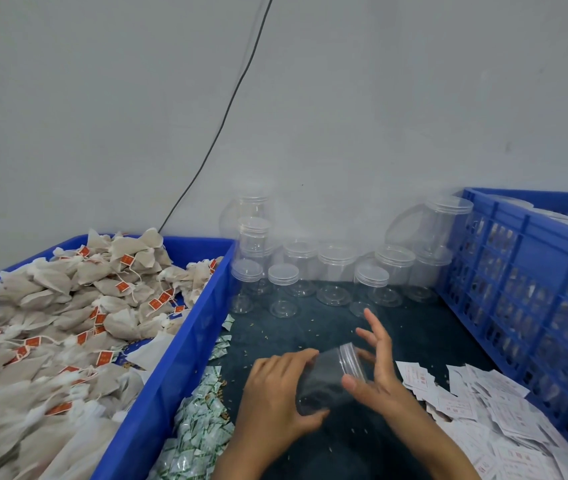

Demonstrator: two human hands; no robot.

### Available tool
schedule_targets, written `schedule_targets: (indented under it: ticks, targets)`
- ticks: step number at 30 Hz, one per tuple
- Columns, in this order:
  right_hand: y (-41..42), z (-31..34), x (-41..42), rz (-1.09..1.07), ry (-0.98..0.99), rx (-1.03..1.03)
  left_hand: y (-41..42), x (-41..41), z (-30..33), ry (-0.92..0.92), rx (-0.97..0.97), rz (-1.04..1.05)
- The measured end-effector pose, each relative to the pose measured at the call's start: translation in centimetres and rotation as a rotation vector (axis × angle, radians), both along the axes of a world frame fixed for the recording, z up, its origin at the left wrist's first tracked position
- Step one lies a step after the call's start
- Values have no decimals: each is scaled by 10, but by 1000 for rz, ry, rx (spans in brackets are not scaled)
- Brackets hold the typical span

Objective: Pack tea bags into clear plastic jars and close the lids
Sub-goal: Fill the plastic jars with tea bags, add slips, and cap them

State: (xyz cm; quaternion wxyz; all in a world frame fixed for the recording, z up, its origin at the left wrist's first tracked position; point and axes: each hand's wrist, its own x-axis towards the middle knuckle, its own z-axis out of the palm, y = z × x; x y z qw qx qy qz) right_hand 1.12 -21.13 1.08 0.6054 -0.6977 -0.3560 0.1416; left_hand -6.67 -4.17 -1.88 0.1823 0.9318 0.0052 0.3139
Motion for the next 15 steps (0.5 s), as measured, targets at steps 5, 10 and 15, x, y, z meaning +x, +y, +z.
schedule_targets:
  ticks: [5, 10, 15]
  targets:
    - [9, -6, -3, -141, -55, -44, 3, 3, -3, -80, 120, 42]
    - [3, -4, -1, -42, 14, 25, 5, 2, -3, -84, 107, 58]
    - [8, -7, -3, -129, 38, 35, 5, 1, -4, -41, 88, 49]
